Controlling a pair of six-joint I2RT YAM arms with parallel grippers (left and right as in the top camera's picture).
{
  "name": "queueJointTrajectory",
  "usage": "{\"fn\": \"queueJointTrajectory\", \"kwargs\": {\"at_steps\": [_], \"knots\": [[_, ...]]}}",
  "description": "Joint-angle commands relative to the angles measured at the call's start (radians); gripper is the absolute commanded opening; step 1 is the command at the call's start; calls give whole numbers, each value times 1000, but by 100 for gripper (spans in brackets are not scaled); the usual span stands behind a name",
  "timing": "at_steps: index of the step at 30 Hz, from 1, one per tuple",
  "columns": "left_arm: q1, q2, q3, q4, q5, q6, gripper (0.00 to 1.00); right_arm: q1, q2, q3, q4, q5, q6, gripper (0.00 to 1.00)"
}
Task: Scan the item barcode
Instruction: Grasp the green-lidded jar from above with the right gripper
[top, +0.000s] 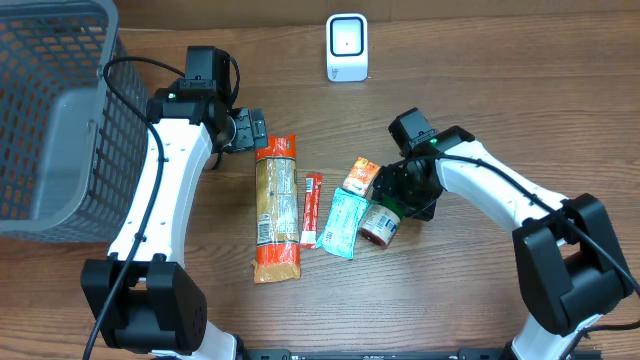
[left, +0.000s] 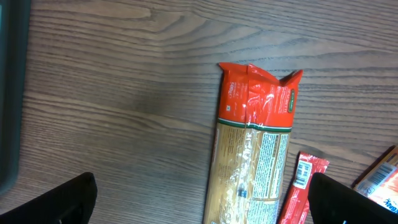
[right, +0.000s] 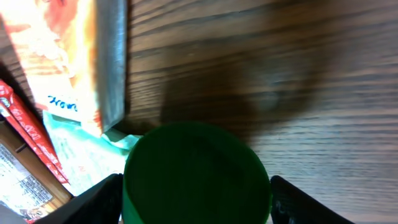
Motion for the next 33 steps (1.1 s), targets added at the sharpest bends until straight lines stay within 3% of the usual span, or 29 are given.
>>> {"fn": "queueJointTrajectory", "kwargs": {"at_steps": [1, 5, 10, 15, 24, 33], "knots": [[0, -12, 15, 0, -11, 5, 100, 8, 3, -3, 0, 0, 10, 72], [0, -12, 15, 0, -11, 5, 100, -3, -4, 12, -22, 0, -3, 71], [0, -12, 15, 0, -11, 5, 100, -14, -47, 63, -56, 27, -47, 60], [0, -12, 15, 0, -11, 5, 100, -14, -120, 71, -77, 117, -47, 59], [0, -12, 15, 0, -11, 5, 100, -2, -192, 71, -116, 353, -46, 59], [0, -12, 15, 0, -11, 5, 100, 143, -192, 70, -71, 739, -10, 59]]}}
